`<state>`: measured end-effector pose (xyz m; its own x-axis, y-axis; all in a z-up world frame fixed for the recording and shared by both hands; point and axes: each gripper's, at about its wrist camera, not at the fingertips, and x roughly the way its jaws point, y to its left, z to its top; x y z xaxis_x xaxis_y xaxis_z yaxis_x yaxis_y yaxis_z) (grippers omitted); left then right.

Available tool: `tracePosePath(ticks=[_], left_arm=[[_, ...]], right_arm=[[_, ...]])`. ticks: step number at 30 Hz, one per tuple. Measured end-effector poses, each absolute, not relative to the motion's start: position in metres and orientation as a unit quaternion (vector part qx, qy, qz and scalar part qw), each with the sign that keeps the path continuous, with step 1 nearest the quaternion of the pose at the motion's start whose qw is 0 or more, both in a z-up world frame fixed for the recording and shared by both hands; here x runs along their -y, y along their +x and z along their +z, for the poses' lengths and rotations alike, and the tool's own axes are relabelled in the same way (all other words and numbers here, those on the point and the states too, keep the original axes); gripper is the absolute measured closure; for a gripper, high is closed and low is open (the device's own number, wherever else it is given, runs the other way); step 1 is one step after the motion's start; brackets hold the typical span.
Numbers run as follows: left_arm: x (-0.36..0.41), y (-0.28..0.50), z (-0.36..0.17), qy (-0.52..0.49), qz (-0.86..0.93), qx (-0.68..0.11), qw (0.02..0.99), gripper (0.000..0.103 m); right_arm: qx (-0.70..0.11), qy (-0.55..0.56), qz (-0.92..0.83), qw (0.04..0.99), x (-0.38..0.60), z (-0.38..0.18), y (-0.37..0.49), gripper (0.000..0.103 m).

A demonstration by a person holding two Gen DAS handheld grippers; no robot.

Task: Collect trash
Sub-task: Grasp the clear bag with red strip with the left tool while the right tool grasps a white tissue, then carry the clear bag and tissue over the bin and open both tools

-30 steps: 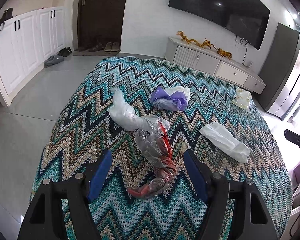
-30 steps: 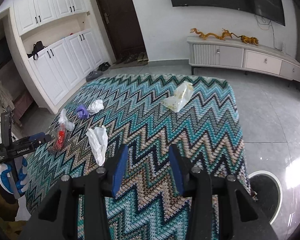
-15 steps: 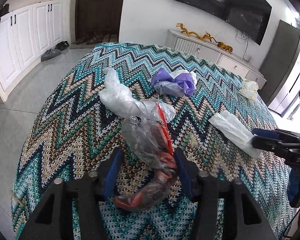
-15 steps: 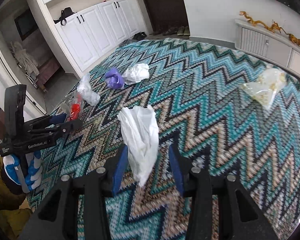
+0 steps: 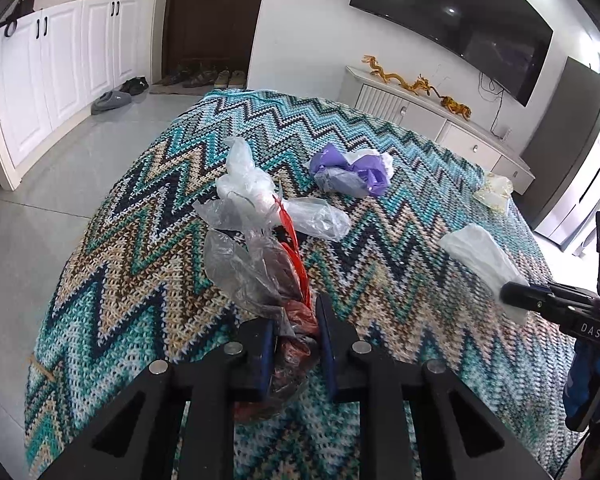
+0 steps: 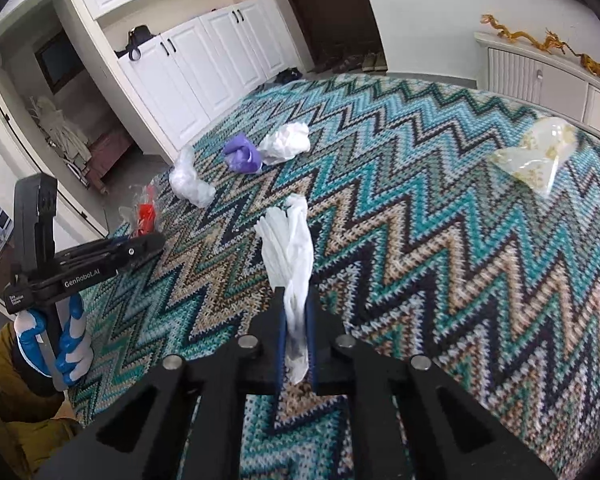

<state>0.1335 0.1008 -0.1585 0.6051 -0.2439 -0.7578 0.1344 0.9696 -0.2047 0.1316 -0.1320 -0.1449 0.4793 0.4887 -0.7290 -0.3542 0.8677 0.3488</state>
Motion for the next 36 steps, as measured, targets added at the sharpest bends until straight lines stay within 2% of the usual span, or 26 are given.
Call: tracePosePath(ticks=[11,20,26,36], left_arm=[[-0.081,0.111,-0.101,-0.03,-0.127,-0.388,0.912,0.085],[-0.025,0.095,-0.05,0.0,-0.193,-0.354,0.915,0.085],[0.064,0.093,-0.041,0.043,-0.262,-0.359,0.895,0.085],[0.263,0.078,-0.062,0.131,-0.396,-0.399,0.817,0.085]], right_arm=[[-0.365,0.101,0.182,0.907,0.207,-0.081,0.074,0.095],[-0.297,0.125,0.078,0.943,0.297,-0.044,-0.012,0.095],[-0.283,0.153,-0.002,0.947,0.357,-0.052,-0.061,0.095],[-0.313,0.223,-0.1,0.918,0.441,-0.12,-0.106,0.095]])
